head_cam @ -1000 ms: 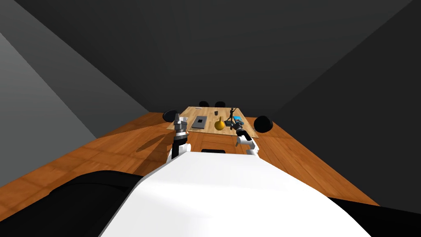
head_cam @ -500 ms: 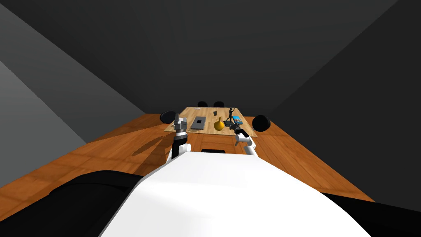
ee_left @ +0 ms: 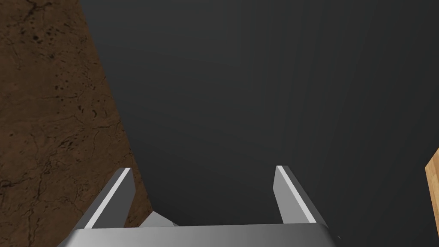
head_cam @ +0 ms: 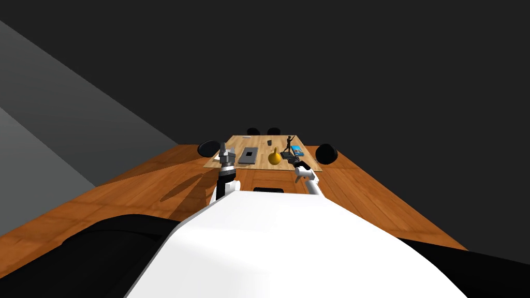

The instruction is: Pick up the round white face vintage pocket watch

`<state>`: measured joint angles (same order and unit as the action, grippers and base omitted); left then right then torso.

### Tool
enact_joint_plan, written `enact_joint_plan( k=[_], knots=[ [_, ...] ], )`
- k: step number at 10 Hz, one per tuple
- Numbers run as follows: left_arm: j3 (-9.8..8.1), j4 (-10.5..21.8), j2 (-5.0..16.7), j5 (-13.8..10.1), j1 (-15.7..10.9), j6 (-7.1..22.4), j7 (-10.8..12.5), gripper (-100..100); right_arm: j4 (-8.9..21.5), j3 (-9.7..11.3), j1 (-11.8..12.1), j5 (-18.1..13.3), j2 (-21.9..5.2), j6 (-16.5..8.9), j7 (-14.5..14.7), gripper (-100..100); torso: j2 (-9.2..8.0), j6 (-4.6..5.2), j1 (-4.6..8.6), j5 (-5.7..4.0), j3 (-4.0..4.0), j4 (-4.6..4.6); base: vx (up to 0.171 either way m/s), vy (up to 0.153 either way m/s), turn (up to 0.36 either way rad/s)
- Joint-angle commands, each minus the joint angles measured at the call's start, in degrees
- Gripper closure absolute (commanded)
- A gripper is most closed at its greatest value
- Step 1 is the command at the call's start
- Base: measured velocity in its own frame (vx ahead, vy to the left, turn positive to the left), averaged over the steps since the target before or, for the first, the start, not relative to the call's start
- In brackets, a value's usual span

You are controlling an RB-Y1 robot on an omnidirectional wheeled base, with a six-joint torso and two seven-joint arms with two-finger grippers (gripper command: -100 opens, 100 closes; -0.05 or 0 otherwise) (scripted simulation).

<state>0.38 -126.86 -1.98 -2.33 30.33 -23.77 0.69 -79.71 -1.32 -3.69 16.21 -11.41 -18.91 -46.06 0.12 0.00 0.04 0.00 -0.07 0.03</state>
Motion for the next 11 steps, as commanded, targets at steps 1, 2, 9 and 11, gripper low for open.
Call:
enact_joint_plan(
  k=[1, 2, 9, 11],
  knots=[
    [0.00, 0.0, 0.0, 0.0, 0.0, 0.0, 0.0, 0, 2.7, -0.1, -2.0, 0.8, 0.5, -2.9, -2.2, -100, 0.00, 0.00, 0.00, 0.00, 0.00, 0.00, 0.025, -0.002, -0.104],
    [0.00, 0.0, 0.0, 0.0, 0.0, 0.0, 0.0, 0, 2.7, -0.1, -2.0, 0.8, 0.5, -3.5, -2.2, -100, 0.01, 0.01, 0.01, 0.00, -0.01, 0.00, 0.022, -0.003, -0.052],
    [0.00, 0.0, 0.0, 0.0, 0.0, 0.0, 0.0, 0, 13.0, -0.5, -9.6, 3.8, 2.0, -12.6, -9.3, -100, 0.05, 0.02, 0.10, -0.01, -0.03, 0.01, 0.029, -0.014, -0.082],
    [0.00, 0.0, 0.0, 0.0, 0.0, 0.0, 0.0, 0, 15.4, -0.6, -11.4, 4.4, 2.4, -14.7, -10.9, -100, 0.04, 0.00, 0.09, -0.02, -0.02, 0.01, 0.029, -0.021, -0.066]
  ],
)
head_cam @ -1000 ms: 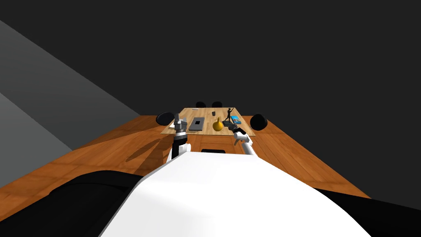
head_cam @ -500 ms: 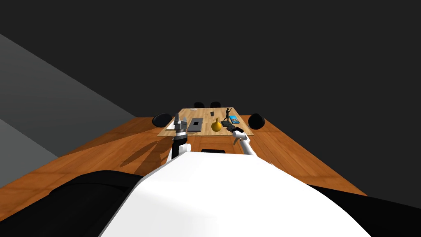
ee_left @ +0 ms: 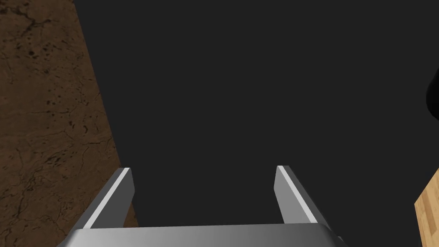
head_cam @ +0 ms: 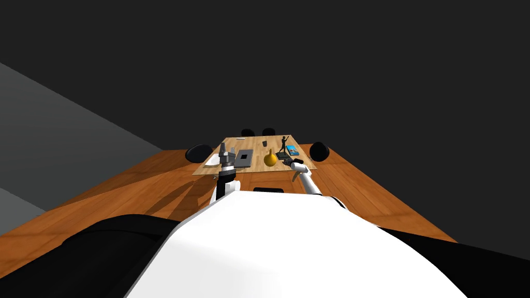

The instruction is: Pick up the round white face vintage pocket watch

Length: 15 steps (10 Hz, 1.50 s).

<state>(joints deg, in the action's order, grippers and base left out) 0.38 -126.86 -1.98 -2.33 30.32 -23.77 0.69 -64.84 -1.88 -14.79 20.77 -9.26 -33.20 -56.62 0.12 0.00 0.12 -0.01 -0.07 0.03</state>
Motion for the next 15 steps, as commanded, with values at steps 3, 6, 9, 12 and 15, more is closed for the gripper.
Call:
enact_joint_plan(
  k=[3, 6, 9, 12, 15],
  knots=[
    [0.00, 0.0, 0.0, 0.0, 0.0, 0.0, 0.0, 0, 4.9, -0.2, -3.6, 1.0, 0.9, -4.2, -3.5, -100, -0.02, 0.00, -0.02, 0.01, 0.01, -0.01, 0.020, -0.015, -0.071],
    [0.00, 0.0, 0.0, 0.0, 0.0, 0.0, 0.0, 0, 8.8, -0.4, -6.6, 2.0, 1.5, -7.5, -6.2, -100, 0.02, 0.00, 0.03, -0.01, -0.01, 0.01, 0.034, -0.030, -0.082],
    [0.00, 0.0, 0.0, 0.0, 0.0, 0.0, 0.0, 0, 12.1, -0.6, -9.1, 2.8, 2.1, -10.2, -8.5, -100, 0.01, 0.00, 0.02, -0.01, -0.01, 0.01, 0.029, -0.025, -0.065],
    [0.00, 0.0, 0.0, 0.0, 0.0, 0.0, 0.0, 0, 16.2, -0.8, -12.4, 3.7, 3.0, -13.6, -11.5, -100, 0.00, 0.00, 0.04, -0.01, 0.00, 0.00, 0.032, -0.027, -0.086],
    [0.00, 0.0, 0.0, 0.0, 0.0, 0.0, 0.0, 0, 17.0, -0.8, -12.7, 4.0, 3.0, -13.4, -11.4, 0, -0.04, -0.01, 0.01, -0.01, 0.02, 0.00, 0.018, -0.016, -0.023]
  ],
)
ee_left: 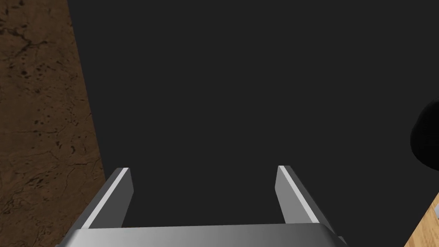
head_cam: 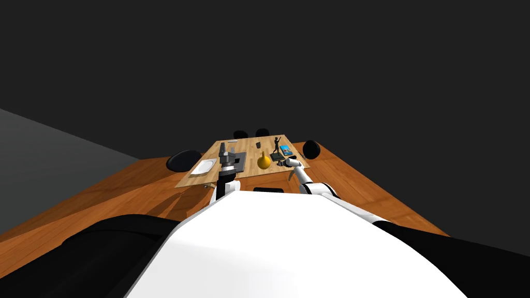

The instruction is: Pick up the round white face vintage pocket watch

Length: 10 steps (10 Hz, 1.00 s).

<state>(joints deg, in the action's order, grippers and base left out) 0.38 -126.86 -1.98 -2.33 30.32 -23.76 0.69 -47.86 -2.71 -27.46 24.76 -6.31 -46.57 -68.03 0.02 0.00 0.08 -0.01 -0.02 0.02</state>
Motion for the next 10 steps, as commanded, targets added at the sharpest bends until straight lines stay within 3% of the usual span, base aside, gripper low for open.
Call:
enact_joint_plan(
  k=[1, 5, 7, 10],
  knots=[
    [0.00, 0.0, 0.0, 0.0, 0.0, 0.0, 0.0, 0, 0.4, -1.2, 0.1, 0.5, 0.0, -0.3, 2.5, -100, 0.00, 0.00, 0.00, 0.00, 0.00, 0.00, 0.036, 0.039, -0.135],
    [0.00, 0.0, 0.0, 0.0, 0.0, 0.0, 0.0, 0, 1.1, -3.6, 0.3, 1.6, 0.0, -1.0, 7.5, -100, 0.15, 0.01, -0.29, 0.06, -0.09, 0.03, 0.052, 0.073, -0.101],
    [0.00, 0.0, 0.0, 0.0, 0.0, 0.0, 0.0, 0, 1.9, -6.0, 0.6, 2.6, 0.1, -1.7, 11.3, -100, 0.12, 0.00, -0.24, 0.05, -0.07, 0.02, 0.046, 0.074, -0.140],
    [0.00, 0.0, 0.0, 0.0, 0.0, 0.0, 0.0, 0, 2.2, -7.2, 0.7, 3.1, 0.1, -2.1, 15.0, -100, 0.16, 0.00, -0.27, 0.06, -0.09, 0.03, 0.043, 0.068, -0.077]
  ],
)
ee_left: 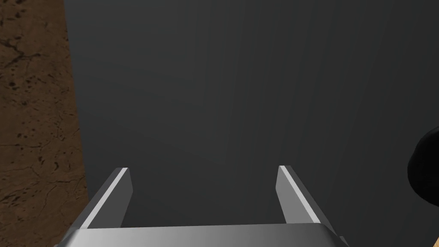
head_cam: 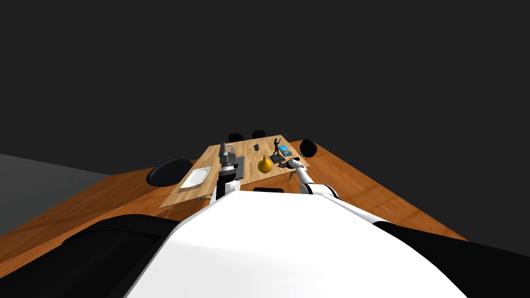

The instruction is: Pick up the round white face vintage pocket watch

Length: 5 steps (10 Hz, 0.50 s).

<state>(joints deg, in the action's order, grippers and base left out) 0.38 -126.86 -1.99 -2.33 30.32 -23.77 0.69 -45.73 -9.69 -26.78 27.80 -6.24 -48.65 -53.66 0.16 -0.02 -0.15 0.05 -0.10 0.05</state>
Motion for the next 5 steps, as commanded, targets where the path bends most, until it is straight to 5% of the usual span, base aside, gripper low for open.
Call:
enact_joint_plan(
  k=[1, 5],
  knots=[
    [0.00, 0.0, 0.0, 0.0, 0.0, 0.0, 0.0, 0, 0.5, -1.4, 0.1, 0.6, 0.0, -0.3, 2.9, -100, 0.00, 0.00, 0.00, 0.00, 0.00, 0.00, 0.025, 0.064, -0.113],
    [0.00, 0.0, 0.0, 0.0, 0.0, 0.0, 0.0, 0, 1.2, -3.8, 0.3, 1.6, 0.1, -1.0, 8.0, -100, -0.02, 0.00, 0.02, 0.00, 0.01, -0.01, 0.033, 0.060, -0.081]
  ],
)
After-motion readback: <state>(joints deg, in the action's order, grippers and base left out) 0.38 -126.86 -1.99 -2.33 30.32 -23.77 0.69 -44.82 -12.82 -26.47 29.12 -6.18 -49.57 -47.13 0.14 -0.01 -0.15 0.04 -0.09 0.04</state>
